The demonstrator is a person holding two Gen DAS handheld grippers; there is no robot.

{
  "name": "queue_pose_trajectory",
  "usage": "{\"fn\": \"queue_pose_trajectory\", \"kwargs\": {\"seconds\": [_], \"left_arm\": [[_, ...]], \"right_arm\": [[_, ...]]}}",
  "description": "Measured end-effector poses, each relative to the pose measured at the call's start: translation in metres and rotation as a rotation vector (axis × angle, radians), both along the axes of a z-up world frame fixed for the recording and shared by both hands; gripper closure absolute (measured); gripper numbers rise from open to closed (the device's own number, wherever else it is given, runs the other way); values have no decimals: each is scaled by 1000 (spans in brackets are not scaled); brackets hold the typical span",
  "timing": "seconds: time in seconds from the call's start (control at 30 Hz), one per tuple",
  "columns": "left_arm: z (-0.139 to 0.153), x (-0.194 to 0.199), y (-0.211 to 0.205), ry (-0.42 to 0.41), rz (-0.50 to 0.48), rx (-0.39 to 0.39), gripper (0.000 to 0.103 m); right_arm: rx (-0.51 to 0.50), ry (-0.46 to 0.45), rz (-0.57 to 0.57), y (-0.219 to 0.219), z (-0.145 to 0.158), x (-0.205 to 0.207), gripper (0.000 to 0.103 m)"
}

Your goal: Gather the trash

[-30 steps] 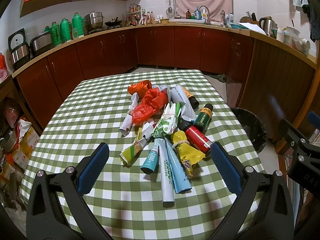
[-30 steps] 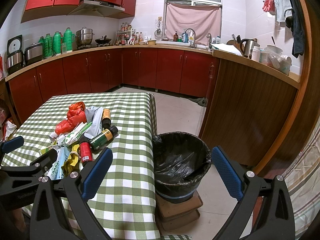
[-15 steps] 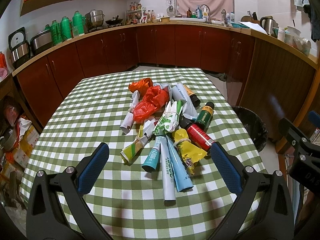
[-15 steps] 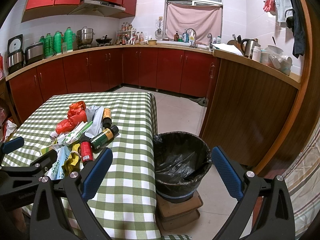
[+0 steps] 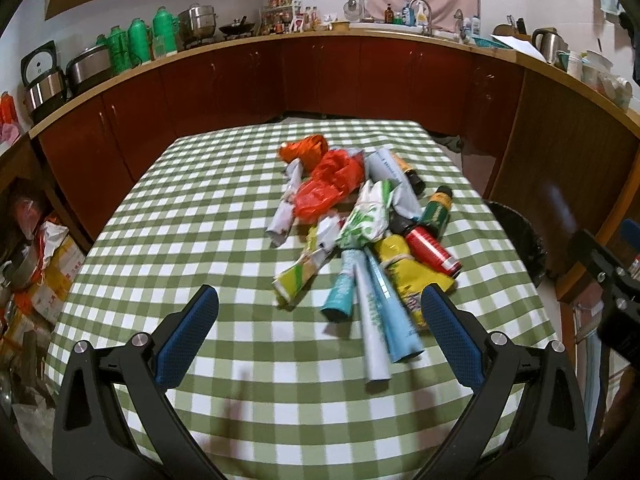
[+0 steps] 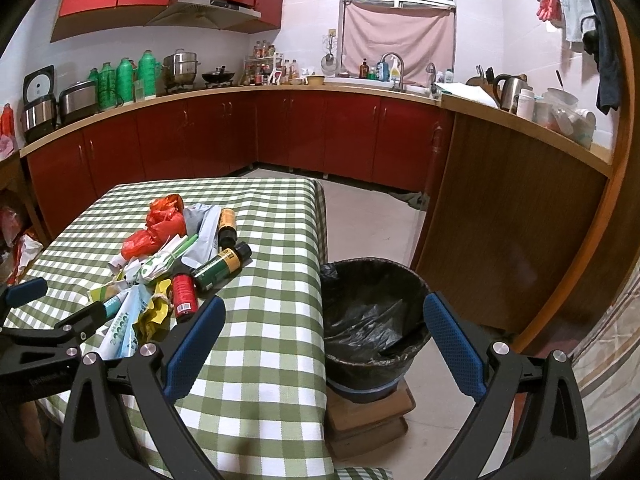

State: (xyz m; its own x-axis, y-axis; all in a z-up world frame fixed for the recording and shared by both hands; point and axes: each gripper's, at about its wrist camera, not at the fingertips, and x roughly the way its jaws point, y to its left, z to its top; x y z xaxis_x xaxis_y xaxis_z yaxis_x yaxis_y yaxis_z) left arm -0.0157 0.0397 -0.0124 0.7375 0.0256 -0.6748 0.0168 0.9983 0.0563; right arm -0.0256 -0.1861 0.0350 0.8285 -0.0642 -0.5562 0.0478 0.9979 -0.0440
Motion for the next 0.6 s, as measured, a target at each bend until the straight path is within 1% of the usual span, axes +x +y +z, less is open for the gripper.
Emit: {"fn": "queue_pose_trajectory", "kwargs": {"seconds": [0.1, 0.2, 0.33, 0.4, 0.47, 0.6], "left_arm": [[-4, -1, 7, 24, 17, -7, 7], [-8, 0, 14, 52, 27, -19, 17], [-10, 4, 21, 66, 45, -40, 19], [-10, 4, 21, 67, 40, -36, 20], [-12, 5, 22, 72, 31, -35, 24], [-13, 10, 23, 86, 27, -38, 27]], "right_arm": [[3, 9, 3, 0, -3, 2, 6], [3, 14, 8, 1, -6, 2, 6], [10, 21, 9, 0, -9, 4, 6], [16, 26, 13, 1, -10, 6, 6], [18, 31, 18, 2, -12, 7, 6], [29, 30, 41, 8, -14, 8, 7]]}}
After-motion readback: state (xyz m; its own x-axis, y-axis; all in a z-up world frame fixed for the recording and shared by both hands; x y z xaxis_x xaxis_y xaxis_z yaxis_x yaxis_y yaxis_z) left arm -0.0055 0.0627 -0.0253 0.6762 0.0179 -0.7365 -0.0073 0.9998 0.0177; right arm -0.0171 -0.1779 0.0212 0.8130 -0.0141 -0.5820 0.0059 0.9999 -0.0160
